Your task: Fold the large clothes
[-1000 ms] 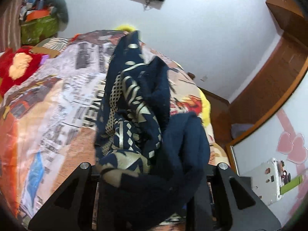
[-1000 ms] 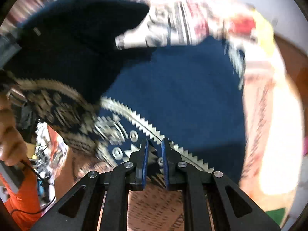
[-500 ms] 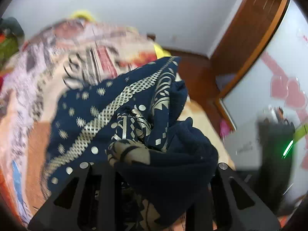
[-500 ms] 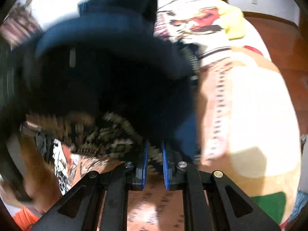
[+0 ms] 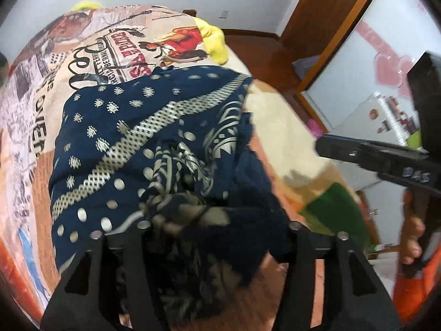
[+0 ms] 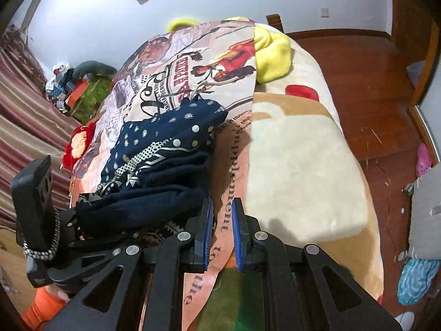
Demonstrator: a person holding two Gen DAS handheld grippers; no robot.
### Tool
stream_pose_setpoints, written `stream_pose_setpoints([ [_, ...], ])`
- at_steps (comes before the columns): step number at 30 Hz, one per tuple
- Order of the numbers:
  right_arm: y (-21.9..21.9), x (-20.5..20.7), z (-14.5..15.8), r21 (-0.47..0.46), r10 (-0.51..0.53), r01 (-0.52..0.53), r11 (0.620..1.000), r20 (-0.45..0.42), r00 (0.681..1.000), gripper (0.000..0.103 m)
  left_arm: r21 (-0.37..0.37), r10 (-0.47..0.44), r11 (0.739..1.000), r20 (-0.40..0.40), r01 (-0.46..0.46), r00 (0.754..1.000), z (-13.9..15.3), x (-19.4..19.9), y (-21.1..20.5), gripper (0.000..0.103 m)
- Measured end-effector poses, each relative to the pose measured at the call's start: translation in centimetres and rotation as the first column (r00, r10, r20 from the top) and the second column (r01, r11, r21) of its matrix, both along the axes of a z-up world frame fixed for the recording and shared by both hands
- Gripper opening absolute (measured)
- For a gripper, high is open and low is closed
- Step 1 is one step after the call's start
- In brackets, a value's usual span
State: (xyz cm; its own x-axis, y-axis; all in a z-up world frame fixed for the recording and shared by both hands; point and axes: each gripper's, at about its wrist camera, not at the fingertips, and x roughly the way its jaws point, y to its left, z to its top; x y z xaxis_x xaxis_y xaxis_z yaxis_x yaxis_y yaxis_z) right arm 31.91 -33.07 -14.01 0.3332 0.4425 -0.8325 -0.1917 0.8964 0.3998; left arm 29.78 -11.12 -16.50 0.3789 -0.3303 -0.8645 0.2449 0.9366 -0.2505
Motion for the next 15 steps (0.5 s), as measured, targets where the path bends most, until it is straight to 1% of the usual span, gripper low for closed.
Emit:
stream_pose_setpoints([
  [1,0.3,-0.2,0.2,0.002,0.003,-0.003,1.000,0.007,1.000,0.010,-0.014,0.001,1.000,0.003,-0.001,1.000,0.5,-0.1,0.3,0.058],
  [4,0.8,-0.4,1.4,0.016,0.027,-0.027,0.999,0.045,0.999,0.010,-0.078,0.001,0.997,0.019,0.001,1.000,3.1,-1.0,1.9,0.059],
  [6,1.7,-0.5,2.9,0.032,0.051,-0.054,0.998,0.080,0.996,0.010,-0.103,0.027,0.994,0.064,-0.021,0.998,5.2,-1.7,3.5,0.061],
  [8,3.0,-0.5,4.1,0.044,0.075,-0.080,0.996,0.110,0.991,0.010,-0.111,0.063,0.992,0.106,-0.051,0.992,6.7,-2.3,5.1,0.069],
  [9,3.6,-0.4,4.6,0.048,0.089,-0.096,0.994,0.123,0.988,0.010,-0.113,0.089,0.991,0.135,-0.074,0.987,7.5,-2.5,6.3,0.070],
  [10,4.3,-0.4,5.0,0.048,0.100,-0.107,0.993,0.131,0.986,0.010,-0.105,0.105,0.990,0.153,-0.089,0.983,7.9,-2.7,7.0,0.072],
  [12,6.0,-0.3,5.6,0.038,0.132,-0.139,0.990,0.146,0.981,0.010,-0.065,0.134,0.990,0.177,-0.125,0.975,8.0,-2.7,8.6,0.073],
  [15,9.0,-0.2,5.8,0.035,0.179,-0.185,0.982,0.146,0.973,0.010,0.000,0.163,0.986,0.153,-0.165,0.975,6.1,-2.2,10.7,0.073],
])
